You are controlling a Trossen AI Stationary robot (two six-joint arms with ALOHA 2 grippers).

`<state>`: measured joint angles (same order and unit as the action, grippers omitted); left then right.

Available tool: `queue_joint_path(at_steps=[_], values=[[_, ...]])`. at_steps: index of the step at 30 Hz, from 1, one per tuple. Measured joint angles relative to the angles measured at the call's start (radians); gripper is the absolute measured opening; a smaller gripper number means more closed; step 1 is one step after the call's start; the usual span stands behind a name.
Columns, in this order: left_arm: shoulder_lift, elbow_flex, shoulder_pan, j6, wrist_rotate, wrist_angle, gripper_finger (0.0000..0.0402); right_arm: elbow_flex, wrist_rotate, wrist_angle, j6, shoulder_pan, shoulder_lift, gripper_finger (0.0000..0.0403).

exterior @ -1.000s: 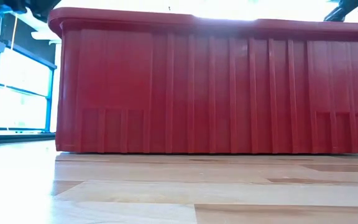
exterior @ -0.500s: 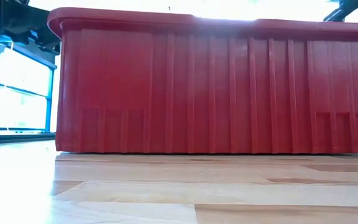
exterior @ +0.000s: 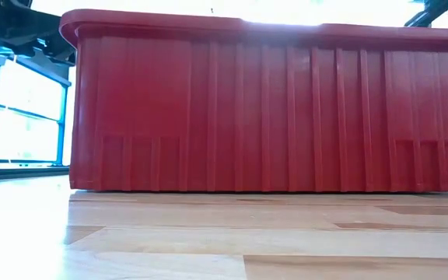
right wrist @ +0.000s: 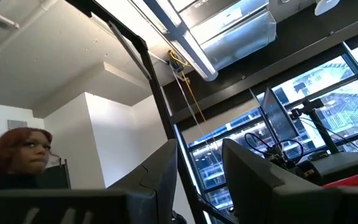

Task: Pick and place slides into bin
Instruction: Return to Home Position

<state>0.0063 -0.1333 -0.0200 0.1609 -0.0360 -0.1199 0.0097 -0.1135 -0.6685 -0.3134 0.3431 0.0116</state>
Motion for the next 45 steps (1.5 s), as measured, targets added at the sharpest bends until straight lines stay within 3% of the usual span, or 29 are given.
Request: queue_joint_path(at_steps=[24,45], values=[[0.0,-0.002,0.0,-0.001,-0.001,-0.059,0.023,0.0,0.0,0.011,0.0,0.0,0.0,0.0119],[0.0,-0.002,0.0,-0.001,-0.001,-0.06,0.023,0.0,0.002,0.196,0.001,0.0,0.0,0.0119]])
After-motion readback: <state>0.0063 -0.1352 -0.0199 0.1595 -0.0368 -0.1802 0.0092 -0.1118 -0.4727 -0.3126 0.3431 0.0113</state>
